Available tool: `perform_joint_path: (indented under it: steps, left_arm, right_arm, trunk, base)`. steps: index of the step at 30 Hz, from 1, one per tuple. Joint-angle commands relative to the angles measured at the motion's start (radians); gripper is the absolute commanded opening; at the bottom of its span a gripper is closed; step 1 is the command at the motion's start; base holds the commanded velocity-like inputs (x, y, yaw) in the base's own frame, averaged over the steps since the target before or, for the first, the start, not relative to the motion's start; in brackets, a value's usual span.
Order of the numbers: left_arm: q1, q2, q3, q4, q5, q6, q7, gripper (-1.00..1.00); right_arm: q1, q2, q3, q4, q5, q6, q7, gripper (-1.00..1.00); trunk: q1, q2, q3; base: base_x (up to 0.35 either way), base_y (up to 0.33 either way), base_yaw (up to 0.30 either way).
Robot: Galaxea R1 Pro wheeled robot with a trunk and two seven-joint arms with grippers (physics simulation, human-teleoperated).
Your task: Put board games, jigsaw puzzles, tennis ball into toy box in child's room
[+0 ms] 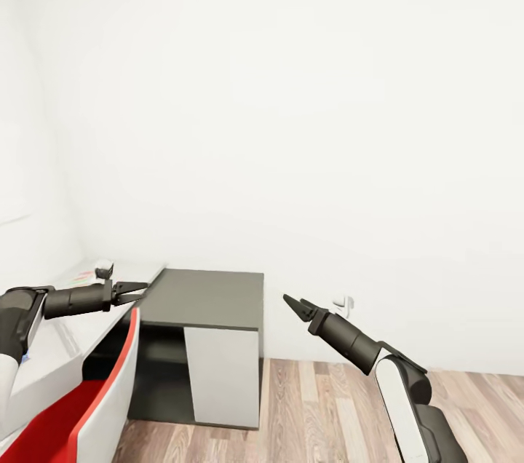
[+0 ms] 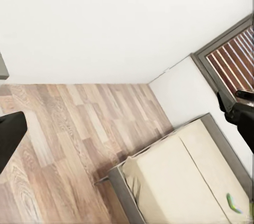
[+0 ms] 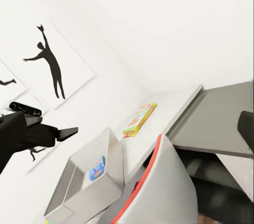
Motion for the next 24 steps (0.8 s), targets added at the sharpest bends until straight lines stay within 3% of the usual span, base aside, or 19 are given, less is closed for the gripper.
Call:
perform_joint_path:
  steps: [1, 24]
  left_arm:
    - [-0.001, 0.0, 0.003, -0.001, -0.011, 0.01, -0.009, 1.0]
    - [0.0, -0.001, 0.003, -0.001, -0.011, 0.01, -0.009, 1.0]
  right_arm:
    - [-0.001, 0.001, -0.002, 0.001, -0.004, 0.007, 0.002, 1.0]
    - [-0.001, 0.001, -0.002, 0.006, -0.004, 0.007, 0.002, 1.0]
  trunk:
    - [0.0, -0.001, -0.001]
    - [0.0, -0.001, -0.004]
  base:
    - [-0.192, 0.0, -0.275]
    - [-0.173, 0.0, -0.275]
